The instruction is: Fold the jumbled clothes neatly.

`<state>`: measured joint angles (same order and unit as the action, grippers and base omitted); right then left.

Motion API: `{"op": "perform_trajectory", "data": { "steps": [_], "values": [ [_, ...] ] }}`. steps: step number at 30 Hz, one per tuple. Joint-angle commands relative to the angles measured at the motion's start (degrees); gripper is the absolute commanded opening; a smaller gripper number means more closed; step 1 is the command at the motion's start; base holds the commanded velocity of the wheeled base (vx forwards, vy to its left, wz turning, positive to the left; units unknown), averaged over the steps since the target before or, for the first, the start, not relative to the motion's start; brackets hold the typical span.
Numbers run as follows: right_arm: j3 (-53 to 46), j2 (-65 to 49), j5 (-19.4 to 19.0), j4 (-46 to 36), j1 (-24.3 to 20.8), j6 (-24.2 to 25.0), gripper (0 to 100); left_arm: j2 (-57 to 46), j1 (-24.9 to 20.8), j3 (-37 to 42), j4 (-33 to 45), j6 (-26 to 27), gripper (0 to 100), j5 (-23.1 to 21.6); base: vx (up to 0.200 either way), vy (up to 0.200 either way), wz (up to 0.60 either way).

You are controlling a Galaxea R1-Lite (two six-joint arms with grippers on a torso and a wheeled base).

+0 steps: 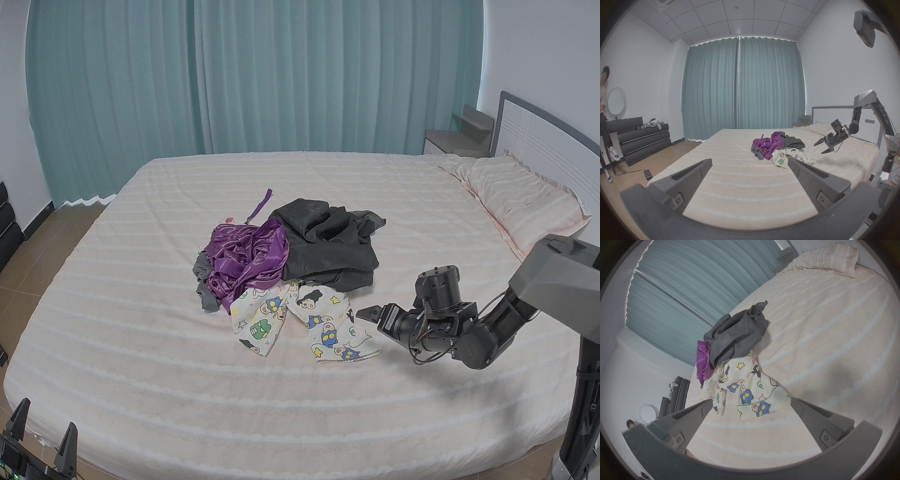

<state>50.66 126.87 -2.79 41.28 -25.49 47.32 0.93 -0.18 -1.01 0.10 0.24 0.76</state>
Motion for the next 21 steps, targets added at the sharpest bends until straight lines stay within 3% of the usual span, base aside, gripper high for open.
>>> {"op": "perform_trajectory", "data": {
  "steps": [1, 10, 21],
  "values": [
    [6.20, 8.92, 1.21, 0.29, -1.49, 0.22, 100, -0.93, 0.01, 1.01, -0.01, 0.02, 100, 0.04, 0.000, 0.000, 0.00],
    [14.37, 15.78, 3.49, -0.32, -1.40, -2.68, 100, -0.93, 0.01, 1.01, -0.01, 0.02, 100, 0.04, 0.000, 0.000, 0.00],
    [16.13, 19.73, 4.37, 0.29, -3.16, -8.30, 100, -0.93, 0.01, 1.01, -0.01, 0.02, 100, 0.04, 0.000, 0.000, 0.00]
  ]
}}
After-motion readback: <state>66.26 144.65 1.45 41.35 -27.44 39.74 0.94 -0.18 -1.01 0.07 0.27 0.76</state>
